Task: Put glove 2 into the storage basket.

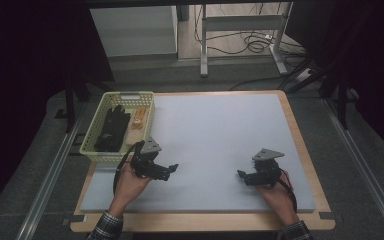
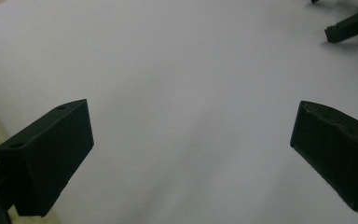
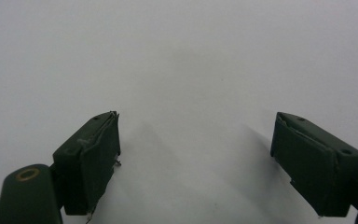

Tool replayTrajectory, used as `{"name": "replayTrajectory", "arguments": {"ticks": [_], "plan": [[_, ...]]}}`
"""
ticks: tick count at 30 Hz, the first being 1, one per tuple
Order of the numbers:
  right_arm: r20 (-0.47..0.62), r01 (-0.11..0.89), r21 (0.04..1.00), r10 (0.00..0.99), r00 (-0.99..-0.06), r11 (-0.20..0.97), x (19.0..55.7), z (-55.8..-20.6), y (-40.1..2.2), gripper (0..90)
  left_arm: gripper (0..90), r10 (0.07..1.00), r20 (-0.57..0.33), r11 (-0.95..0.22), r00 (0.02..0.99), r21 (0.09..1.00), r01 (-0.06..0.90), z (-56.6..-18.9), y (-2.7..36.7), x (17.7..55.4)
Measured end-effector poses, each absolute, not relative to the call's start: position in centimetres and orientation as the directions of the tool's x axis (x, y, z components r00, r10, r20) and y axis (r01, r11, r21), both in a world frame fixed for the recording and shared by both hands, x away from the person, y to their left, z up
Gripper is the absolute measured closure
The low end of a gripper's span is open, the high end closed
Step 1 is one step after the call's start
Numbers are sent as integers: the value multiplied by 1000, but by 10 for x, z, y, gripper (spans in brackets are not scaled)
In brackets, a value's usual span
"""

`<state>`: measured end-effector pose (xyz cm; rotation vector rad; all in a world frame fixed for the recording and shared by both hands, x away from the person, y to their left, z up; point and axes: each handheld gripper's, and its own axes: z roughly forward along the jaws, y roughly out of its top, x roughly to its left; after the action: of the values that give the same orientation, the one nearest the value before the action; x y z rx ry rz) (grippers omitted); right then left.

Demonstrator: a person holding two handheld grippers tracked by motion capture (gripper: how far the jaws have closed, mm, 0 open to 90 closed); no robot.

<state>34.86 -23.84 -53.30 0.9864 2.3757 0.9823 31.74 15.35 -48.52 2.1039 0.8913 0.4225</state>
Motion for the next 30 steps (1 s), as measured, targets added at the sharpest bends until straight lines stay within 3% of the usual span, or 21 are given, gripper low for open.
{"name": "replayTrajectory", "arguments": {"ticks": [26,30], "plan": [[-87,456,730,730,-677,509,348,-533,-238,155,0,715,35,-523,698,690,500,-546,148,306],[-86,457,729,731,-677,509,348,-533,-238,155,0,715,-7,-497,699,698,516,-550,151,307]]}}
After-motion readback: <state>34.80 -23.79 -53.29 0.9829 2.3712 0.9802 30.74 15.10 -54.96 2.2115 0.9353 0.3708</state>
